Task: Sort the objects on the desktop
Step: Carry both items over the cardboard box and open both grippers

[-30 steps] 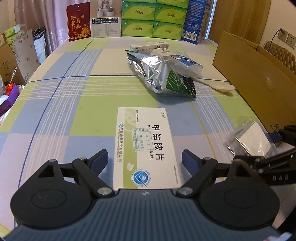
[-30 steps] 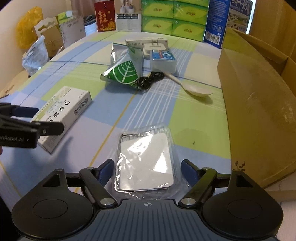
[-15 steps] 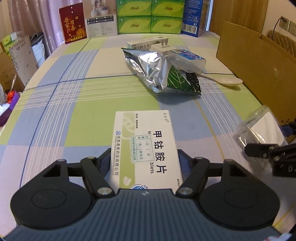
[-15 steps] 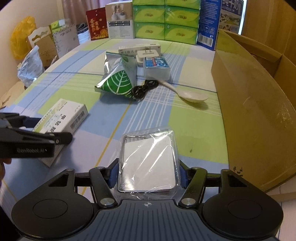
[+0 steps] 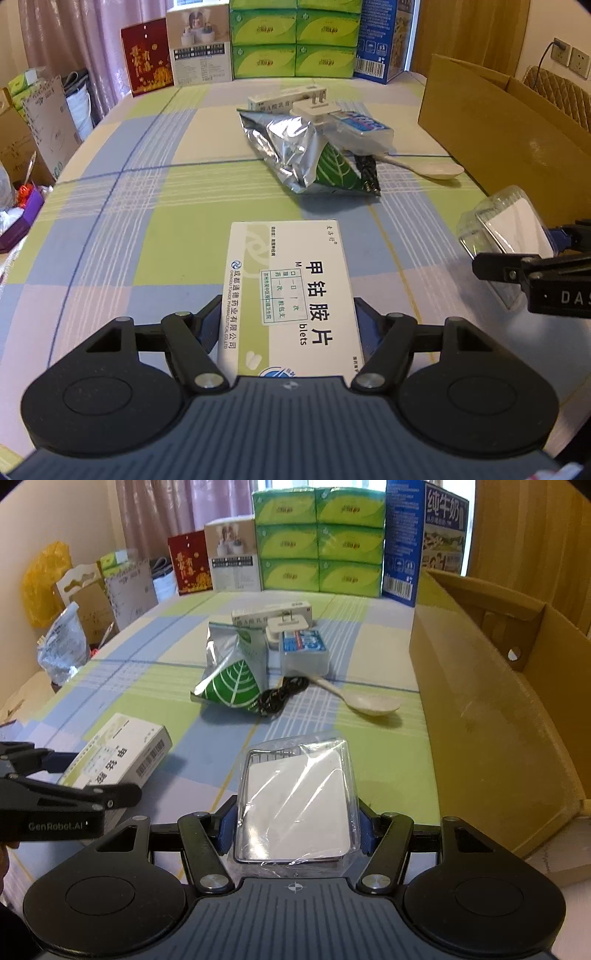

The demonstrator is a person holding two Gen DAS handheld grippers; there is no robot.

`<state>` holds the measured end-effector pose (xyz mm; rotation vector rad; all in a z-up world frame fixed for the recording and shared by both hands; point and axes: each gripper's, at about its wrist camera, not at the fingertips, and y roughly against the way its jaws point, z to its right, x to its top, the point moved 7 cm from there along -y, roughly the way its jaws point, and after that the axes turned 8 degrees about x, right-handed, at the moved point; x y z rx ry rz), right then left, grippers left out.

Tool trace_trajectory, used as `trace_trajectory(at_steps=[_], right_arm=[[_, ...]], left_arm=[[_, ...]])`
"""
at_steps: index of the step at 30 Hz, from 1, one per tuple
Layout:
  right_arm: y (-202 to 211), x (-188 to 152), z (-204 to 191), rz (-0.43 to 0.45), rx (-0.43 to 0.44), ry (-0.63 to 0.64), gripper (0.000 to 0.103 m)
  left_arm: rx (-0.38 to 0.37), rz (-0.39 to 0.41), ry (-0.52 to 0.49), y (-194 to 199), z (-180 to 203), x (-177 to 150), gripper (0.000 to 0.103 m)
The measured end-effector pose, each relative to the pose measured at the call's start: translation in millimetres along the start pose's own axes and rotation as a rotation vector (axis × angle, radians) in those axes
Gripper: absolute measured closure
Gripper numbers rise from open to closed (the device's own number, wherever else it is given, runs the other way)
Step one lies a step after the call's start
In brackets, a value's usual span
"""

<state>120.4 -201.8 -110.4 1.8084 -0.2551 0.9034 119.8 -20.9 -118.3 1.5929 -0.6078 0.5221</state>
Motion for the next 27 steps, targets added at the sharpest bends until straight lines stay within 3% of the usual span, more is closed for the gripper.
trace_trajectory(at_steps=[9,16,22,27], right_arm=[[47,4,-15,0.066,-0.016,0.006,0.045],[107,19,-14,0.152,-0.043,0.005,0.045],[153,31,13,0.197,-0.099,-0.016,0.045],[183,42,58,0.228,-0.173,-0.053,0.045]], left_arm=[[-0.038,0.053,0.018,54,26,7,0.036],[-0.067,0.09,0.033,98,45,18,0.036],[-0.118,0.132,0.018,131,75,40,0.036],[-0.17,0.17,-0.019,146,114,67,0.036]])
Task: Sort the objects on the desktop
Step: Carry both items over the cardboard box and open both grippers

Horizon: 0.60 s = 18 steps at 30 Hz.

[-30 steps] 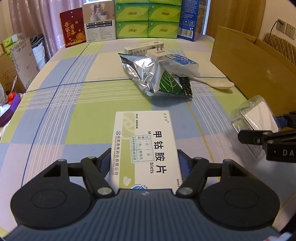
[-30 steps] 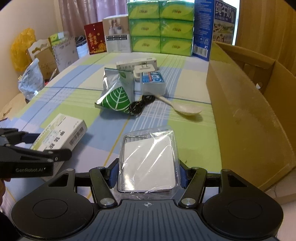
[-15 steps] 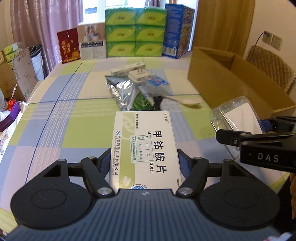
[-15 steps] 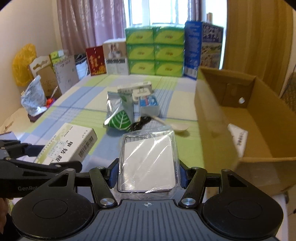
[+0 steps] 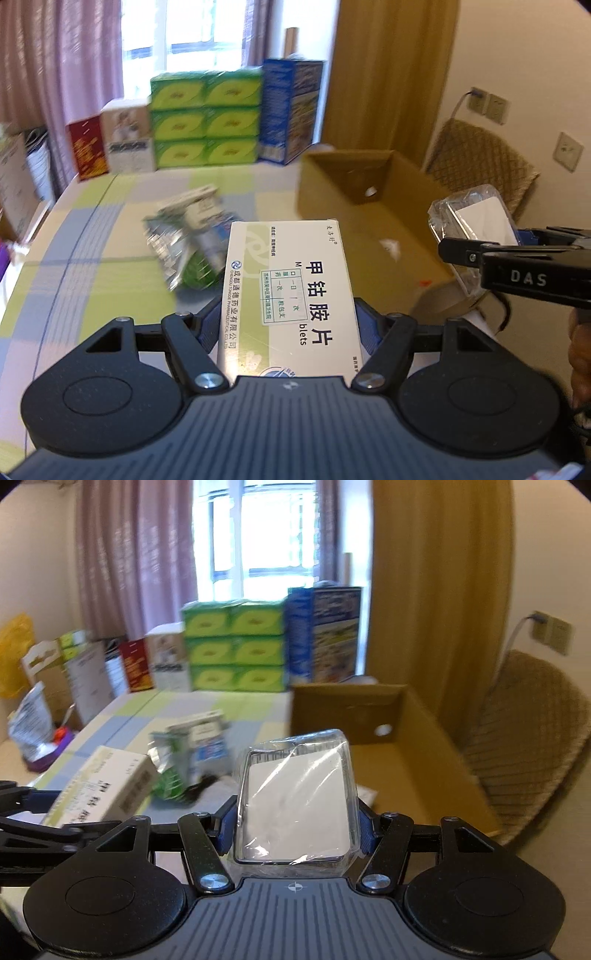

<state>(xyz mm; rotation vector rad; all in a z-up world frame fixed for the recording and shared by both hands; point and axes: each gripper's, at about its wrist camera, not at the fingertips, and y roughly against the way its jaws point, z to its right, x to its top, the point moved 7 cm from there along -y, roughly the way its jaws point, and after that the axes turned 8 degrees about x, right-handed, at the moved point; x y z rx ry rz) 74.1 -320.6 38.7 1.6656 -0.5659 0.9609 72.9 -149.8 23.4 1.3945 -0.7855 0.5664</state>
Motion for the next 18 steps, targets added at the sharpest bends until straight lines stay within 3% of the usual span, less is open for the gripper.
trace_trajectory(at_steps=[11,18], right_arm=[[3,21,88,-0.021,-0.085,-0.036,0.045],[-13,20,124,-0.05,-0.098,-0.062,0.045]], left_arm=[[-0.138,0.005,-0.039,-31,86,54,0.036],[-0.168,-0.024,-0.066,-61,117,66,0.036]])
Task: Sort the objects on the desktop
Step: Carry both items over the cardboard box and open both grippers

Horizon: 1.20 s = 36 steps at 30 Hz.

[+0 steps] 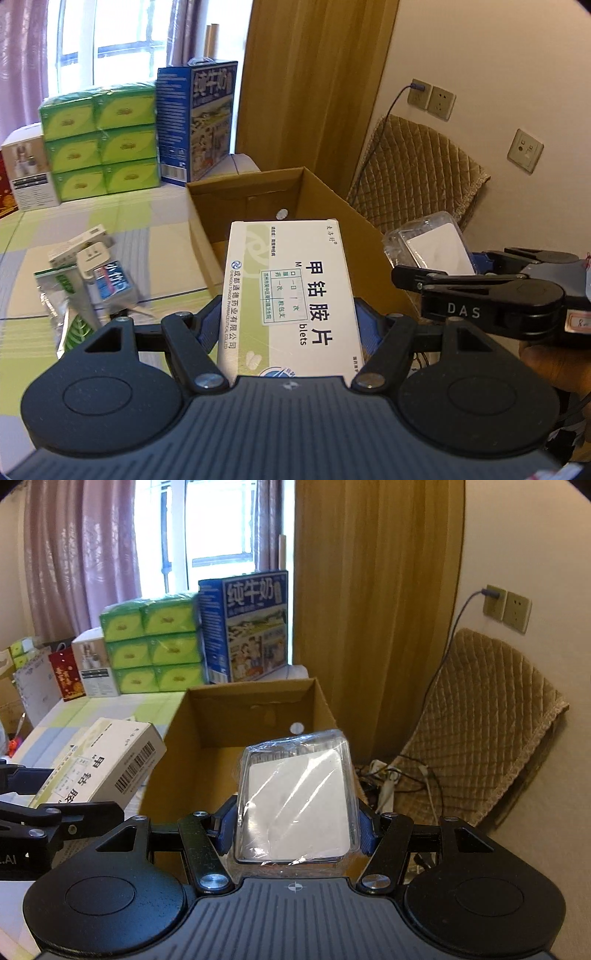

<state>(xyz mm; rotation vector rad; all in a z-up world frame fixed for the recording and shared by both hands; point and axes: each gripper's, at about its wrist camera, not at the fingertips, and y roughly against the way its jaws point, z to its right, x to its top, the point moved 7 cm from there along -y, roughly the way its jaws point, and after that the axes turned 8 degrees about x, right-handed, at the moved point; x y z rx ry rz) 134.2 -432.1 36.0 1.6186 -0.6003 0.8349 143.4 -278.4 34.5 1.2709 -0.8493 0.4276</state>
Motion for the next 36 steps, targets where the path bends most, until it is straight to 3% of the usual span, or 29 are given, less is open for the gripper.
trace_trajectory(at_steps=[20,25,36], right_arm=[[-44,-4,25,-0.08,-0.012,0.001,0.045],[-47,-4,27,-0.087,-0.018,0.004,0.045],[-49,-2,16,-0.092,0.0,0.012,0.045]], left_arm=[[-0.017,-0.053,-0.009,-54,11,2,0.035],[-0.014,-0.045,0.002,-59,9,5,0.03],[0.005,-0.018,0.044,-42,-11,5,0.03]])
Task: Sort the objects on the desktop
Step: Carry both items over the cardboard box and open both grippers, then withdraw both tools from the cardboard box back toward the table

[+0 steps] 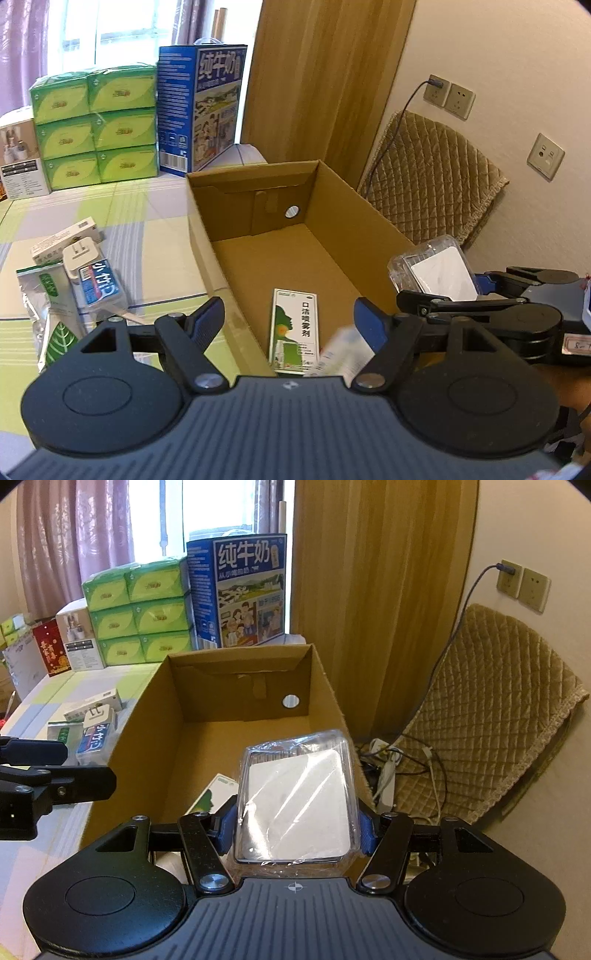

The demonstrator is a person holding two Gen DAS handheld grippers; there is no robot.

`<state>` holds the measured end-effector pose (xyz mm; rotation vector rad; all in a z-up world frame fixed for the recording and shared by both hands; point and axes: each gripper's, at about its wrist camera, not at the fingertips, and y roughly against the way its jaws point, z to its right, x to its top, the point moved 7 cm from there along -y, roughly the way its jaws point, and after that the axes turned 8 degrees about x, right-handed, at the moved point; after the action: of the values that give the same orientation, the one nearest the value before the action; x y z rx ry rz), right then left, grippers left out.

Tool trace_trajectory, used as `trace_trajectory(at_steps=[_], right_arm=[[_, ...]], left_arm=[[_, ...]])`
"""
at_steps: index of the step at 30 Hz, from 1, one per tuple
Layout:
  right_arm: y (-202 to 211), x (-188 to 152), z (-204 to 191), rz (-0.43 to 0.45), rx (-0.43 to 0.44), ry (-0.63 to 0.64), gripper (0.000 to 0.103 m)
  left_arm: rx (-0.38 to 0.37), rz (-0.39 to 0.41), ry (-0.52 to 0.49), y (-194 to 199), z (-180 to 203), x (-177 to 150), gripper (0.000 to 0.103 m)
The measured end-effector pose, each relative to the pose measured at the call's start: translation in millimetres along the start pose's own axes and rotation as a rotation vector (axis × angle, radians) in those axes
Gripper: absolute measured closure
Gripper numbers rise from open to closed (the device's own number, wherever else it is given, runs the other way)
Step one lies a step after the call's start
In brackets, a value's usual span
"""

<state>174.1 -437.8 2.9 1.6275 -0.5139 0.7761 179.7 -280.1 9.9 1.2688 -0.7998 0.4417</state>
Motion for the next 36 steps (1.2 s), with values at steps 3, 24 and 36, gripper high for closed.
trace_trajectory(at_steps=[3,24,36], right_arm=[[-2,1,-6,-0.002,0.007,0.006,0.045],[1,5,-34,0.012,0.038,0.041,0.028],[16,5,-61,0.03,0.054,0.066,0.026]], left_arm=[[0.001,0.001,0.012,4,-6,-1,0.03],[0.043,0.001,0.043,21,-40,-15,0.027],[0.078,0.014,0.052,44,-62,-18,0.024]])
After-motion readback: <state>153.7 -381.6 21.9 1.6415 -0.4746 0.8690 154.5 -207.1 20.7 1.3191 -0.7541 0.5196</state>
